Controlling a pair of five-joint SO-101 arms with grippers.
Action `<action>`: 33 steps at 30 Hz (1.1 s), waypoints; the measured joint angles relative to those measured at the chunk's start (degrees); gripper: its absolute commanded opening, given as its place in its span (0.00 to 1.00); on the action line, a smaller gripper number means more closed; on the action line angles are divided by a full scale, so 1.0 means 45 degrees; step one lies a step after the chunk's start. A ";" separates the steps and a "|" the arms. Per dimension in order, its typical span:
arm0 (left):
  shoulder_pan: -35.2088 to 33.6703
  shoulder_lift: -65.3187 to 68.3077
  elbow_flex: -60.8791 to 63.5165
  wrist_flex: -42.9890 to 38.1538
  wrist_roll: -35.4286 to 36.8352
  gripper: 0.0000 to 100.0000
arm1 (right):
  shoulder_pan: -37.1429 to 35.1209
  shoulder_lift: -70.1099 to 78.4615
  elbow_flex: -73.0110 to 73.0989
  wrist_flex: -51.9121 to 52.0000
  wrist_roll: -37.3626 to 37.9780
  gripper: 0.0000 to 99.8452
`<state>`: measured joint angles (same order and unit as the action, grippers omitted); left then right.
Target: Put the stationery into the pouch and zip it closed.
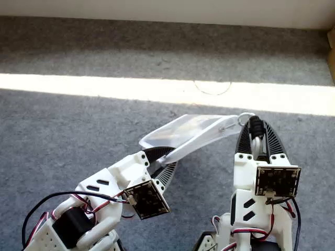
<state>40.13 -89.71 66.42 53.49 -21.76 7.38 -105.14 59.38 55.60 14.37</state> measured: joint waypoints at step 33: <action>0.0000 0.0000 0.0000 -0.0020 -0.0020 0.01 | 0.1348 -0.0039 0.1114 -0.1485 0.0000 0.01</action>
<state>40.13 -89.71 66.42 53.41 -21.85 13.45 -105.32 64.40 48.92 14.37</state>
